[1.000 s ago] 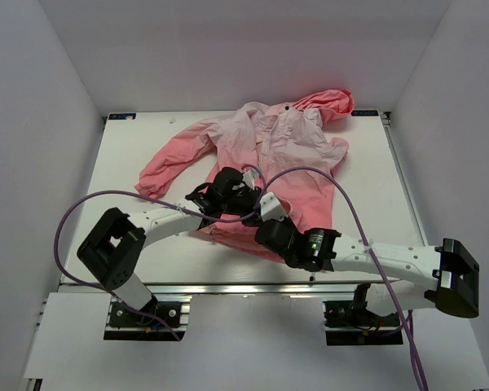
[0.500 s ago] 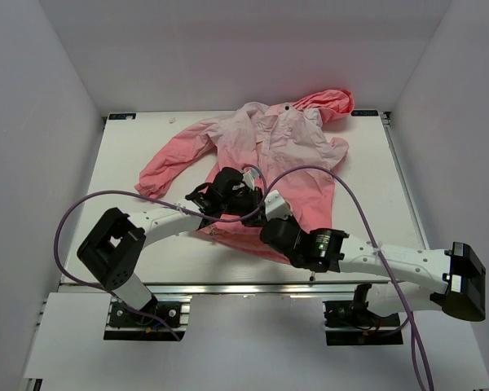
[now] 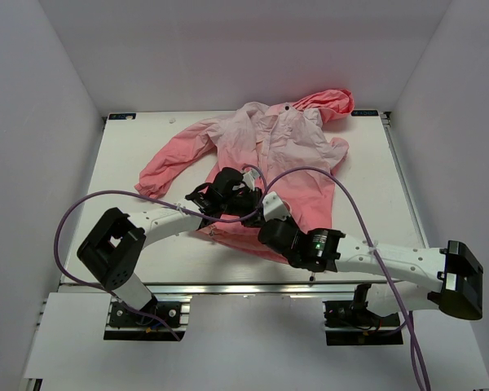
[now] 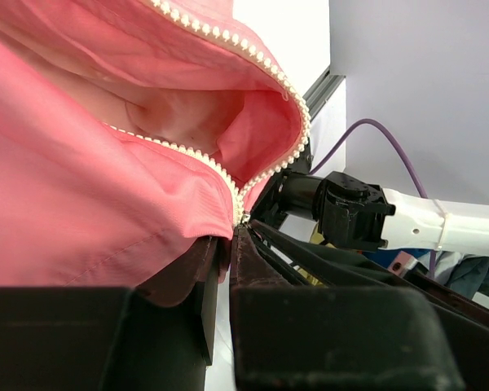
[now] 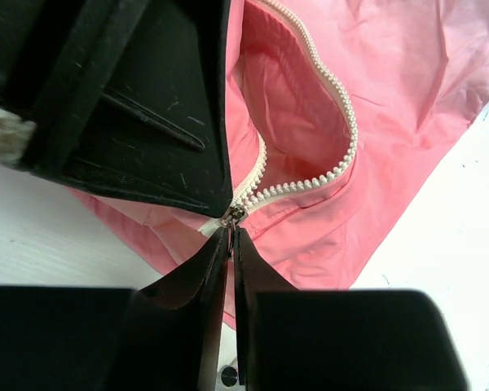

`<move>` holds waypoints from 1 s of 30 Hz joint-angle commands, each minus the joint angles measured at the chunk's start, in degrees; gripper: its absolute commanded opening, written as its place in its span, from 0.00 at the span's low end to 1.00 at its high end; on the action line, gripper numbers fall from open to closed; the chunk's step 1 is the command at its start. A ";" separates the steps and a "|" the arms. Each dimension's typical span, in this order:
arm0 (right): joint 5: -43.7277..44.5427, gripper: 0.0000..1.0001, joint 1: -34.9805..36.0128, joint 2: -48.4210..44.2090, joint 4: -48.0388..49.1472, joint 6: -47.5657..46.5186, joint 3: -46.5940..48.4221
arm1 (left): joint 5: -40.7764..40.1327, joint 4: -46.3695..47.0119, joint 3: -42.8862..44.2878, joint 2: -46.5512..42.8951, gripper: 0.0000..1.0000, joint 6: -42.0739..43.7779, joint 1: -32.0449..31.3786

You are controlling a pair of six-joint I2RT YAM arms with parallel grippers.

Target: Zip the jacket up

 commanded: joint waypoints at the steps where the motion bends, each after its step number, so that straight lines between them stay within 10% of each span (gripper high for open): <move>1: 0.47 0.13 -0.45 0.62 1.73 -0.20 -0.67 | 2.07 0.06 1.31 -2.67 0.00 0.77 -0.31; 23: -1.88 0.00 -5.10 -4.74 8.05 -5.11 -2.34 | 2.95 -8.37 4.37 -1.44 0.00 5.68 -0.22; 30: -9.90 0.00 -5.98 -6.15 6.91 -7.76 -1.47 | 1.55 -10.49 3.95 -4.77 0.49 8.85 -0.31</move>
